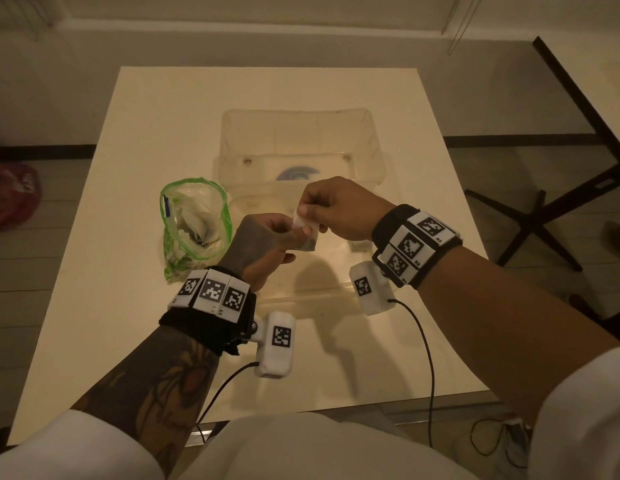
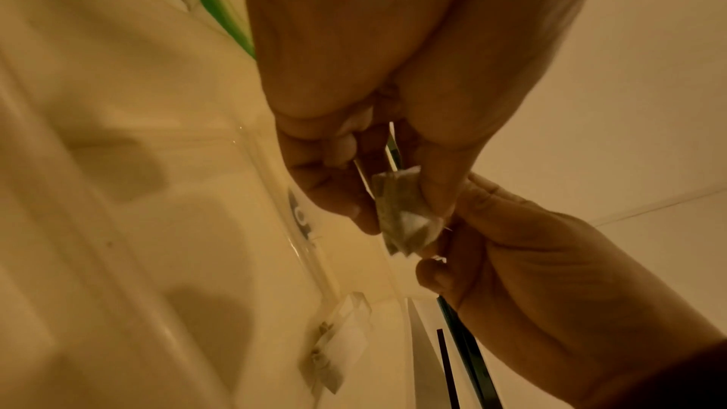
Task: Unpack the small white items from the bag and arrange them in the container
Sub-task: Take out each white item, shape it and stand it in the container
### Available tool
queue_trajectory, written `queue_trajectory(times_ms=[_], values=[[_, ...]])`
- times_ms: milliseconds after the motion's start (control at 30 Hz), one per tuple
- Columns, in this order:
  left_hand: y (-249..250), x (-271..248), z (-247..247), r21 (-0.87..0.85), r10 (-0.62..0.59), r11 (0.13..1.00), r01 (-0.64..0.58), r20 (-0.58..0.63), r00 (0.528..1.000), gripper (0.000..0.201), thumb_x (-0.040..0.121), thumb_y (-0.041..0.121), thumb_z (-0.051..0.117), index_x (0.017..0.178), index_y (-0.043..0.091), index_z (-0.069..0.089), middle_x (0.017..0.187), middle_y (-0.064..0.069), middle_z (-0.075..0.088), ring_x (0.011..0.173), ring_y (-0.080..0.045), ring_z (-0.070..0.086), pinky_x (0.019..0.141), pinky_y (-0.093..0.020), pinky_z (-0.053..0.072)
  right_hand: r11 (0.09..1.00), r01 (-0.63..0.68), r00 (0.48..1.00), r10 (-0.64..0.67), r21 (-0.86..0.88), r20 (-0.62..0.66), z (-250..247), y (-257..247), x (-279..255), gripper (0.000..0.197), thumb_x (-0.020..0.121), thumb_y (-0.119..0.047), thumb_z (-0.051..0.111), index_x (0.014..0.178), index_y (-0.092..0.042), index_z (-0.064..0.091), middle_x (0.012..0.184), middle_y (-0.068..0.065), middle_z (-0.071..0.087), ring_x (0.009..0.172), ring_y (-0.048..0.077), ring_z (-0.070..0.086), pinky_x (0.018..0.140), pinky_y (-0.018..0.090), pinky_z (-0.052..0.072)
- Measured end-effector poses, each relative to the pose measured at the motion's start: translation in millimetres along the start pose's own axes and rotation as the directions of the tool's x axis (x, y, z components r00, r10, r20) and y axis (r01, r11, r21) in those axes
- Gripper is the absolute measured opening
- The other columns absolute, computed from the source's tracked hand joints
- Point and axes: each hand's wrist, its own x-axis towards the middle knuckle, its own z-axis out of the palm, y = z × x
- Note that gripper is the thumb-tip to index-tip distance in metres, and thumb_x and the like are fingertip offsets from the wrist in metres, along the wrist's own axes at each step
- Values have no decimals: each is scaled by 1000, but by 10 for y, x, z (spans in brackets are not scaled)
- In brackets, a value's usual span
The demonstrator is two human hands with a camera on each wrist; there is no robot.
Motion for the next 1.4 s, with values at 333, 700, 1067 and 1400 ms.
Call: queue_trajectory(times_ms=[333, 700, 1067, 1400], values=[[32, -41, 78, 20, -93, 996, 91, 85, 992, 21, 89, 26, 67, 101, 9, 72, 94, -3, 76, 88, -17, 73, 77, -34, 51, 999, 15, 999, -14, 28, -38, -32, 41, -5, 13, 94, -16, 60, 83, -19, 67, 67, -9, 61, 54, 2, 53, 61, 21, 49], [19, -65, 94, -1, -81, 997, 81, 35, 996, 15, 84, 18, 72, 97, 10, 70, 88, -4, 76, 81, -16, 73, 70, -31, 49, 998, 21, 999, -19, -67, 31, -133, -5, -24, 6, 89, -23, 67, 84, -23, 68, 64, -10, 63, 54, 2, 56, 60, 28, 51], [22, -115, 111, 16, -94, 996, 93, 59, 994, 10, 83, 19, 73, 91, 14, 71, 89, -3, 76, 78, -13, 73, 72, -31, 50, 995, 17, 998, -11, -101, 56, -129, -32, -34, 9, 88, -21, 68, 80, -24, 67, 60, -11, 61, 54, 3, 55, 60, 26, 50], [2, -134, 104, -30, -125, 992, 126, 51, 991, 10, 89, 23, 67, 91, 14, 71, 90, 1, 76, 78, -12, 72, 73, -31, 46, 993, 5, 999, -1, -121, 35, -75, -43, -41, 9, 91, -22, 65, 82, -21, 67, 67, -6, 64, 60, 6, 57, 61, 24, 49]])
